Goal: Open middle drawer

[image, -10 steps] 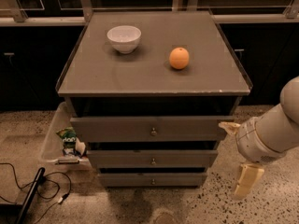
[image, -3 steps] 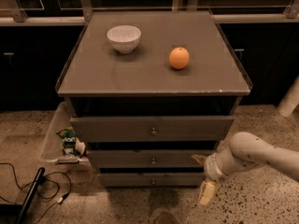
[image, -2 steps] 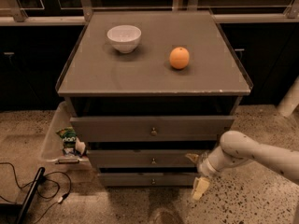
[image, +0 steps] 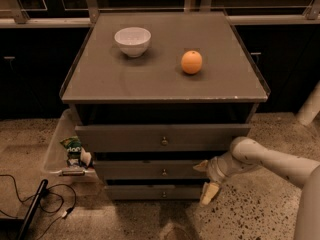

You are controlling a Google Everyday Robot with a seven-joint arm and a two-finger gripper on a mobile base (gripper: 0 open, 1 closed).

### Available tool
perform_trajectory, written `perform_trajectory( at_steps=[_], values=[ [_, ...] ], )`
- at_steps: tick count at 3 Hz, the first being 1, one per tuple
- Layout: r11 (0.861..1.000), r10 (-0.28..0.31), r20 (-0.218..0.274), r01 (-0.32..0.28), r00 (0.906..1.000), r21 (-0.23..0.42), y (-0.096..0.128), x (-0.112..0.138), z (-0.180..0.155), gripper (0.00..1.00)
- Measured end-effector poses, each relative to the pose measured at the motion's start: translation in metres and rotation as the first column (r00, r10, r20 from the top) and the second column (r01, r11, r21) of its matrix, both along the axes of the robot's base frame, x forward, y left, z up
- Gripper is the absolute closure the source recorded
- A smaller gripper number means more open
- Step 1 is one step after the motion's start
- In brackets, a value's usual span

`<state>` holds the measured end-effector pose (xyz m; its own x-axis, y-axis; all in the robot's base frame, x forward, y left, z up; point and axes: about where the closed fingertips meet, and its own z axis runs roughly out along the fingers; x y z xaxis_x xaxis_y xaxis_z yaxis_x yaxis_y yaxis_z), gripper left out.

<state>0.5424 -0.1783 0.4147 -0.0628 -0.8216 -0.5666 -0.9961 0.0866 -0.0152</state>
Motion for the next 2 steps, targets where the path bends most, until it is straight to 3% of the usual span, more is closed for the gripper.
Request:
perform_trajectory(
  at_steps=[1, 2],
  values=[
    [1.000, 0.000, 0.001, 0.000, 1.0000, 0.000, 0.0000, 0.0004, 0.0001, 0.00],
    [1.000, -0.008, -0.032, 0.008, 0.9995, 0.018, 0.0044, -0.0093, -0.0092, 0.00]
  ],
)
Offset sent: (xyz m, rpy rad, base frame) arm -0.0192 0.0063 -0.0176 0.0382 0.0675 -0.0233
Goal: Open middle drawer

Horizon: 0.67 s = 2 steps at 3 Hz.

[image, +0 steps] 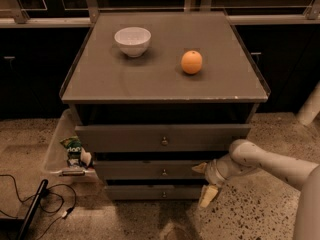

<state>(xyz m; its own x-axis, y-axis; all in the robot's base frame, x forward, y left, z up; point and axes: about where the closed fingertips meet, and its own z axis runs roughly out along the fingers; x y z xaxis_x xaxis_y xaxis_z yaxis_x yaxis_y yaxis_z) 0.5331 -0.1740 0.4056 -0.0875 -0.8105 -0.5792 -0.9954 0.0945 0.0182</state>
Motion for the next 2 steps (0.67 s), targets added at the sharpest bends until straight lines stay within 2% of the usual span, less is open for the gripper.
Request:
perform_trajectory(
  at_steps=[1, 2],
  values=[
    [1.000, -0.008, 0.032, 0.008, 0.9995, -0.009, -0.007, -0.010, 0.018, 0.00],
    [0.999, -0.012, 0.090, 0.016, 0.9959, -0.047, -0.019, -0.016, 0.047, 0.00]
  ],
)
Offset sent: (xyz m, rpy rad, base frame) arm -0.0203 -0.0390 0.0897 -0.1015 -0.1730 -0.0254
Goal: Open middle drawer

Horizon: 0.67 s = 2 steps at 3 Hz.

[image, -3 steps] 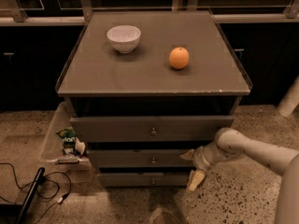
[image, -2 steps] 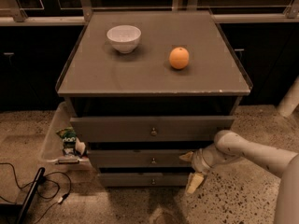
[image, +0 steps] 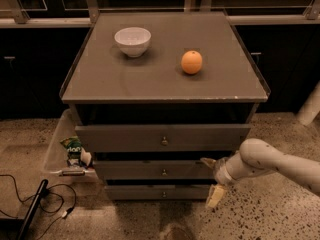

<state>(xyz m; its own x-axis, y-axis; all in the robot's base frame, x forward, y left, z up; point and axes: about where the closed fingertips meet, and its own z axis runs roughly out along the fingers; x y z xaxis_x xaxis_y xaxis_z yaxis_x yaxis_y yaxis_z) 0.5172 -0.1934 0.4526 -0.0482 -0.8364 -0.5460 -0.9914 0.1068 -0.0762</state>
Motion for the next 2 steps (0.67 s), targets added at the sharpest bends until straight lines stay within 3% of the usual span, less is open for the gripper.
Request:
perform_trajectory(
  at_steps=[1, 2],
  values=[
    [0.999, -0.022, 0.047, 0.024, 0.9986, -0.026, -0.0148, 0.0030, 0.0171, 0.00],
    [0.999, -0.023, 0.049, 0.024, 0.9985, -0.026, -0.0151, 0.0033, 0.0178, 0.00]
  ],
)
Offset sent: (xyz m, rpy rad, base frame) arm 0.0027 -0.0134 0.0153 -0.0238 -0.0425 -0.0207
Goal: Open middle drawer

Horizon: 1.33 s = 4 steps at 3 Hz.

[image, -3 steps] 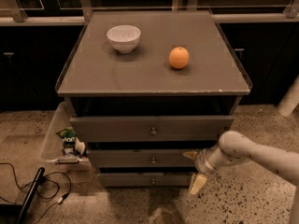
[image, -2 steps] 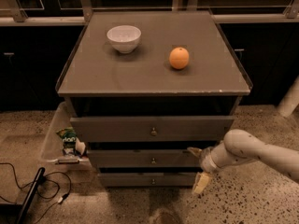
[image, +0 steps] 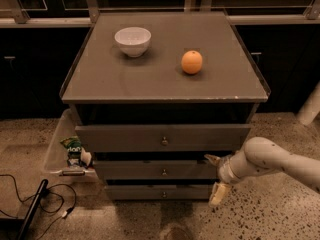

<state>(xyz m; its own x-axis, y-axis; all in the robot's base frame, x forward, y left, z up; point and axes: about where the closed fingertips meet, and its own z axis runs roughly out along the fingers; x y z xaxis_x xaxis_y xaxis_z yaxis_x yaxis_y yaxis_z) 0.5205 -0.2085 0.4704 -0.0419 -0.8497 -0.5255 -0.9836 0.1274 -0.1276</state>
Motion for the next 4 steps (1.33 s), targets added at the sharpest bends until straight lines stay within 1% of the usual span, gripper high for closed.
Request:
perform_trajectory(
  at_steps=[1, 2, 3, 4],
  values=[
    [1.000, 0.021, 0.013, -0.021, 0.9997, 0.009, 0.002, 0.002, 0.001, 0.00],
    [0.997, 0.069, 0.141, -0.066, 0.9875, -0.029, 0.003, 0.010, 0.013, 0.00],
    [0.994, 0.101, 0.353, -0.082, 0.9302, -0.069, 0.001, 0.039, 0.025, 0.00],
    [0.994, 0.101, 0.353, -0.082, 0.9302, -0.069, 0.001, 0.039, 0.025, 0.00]
  ],
)
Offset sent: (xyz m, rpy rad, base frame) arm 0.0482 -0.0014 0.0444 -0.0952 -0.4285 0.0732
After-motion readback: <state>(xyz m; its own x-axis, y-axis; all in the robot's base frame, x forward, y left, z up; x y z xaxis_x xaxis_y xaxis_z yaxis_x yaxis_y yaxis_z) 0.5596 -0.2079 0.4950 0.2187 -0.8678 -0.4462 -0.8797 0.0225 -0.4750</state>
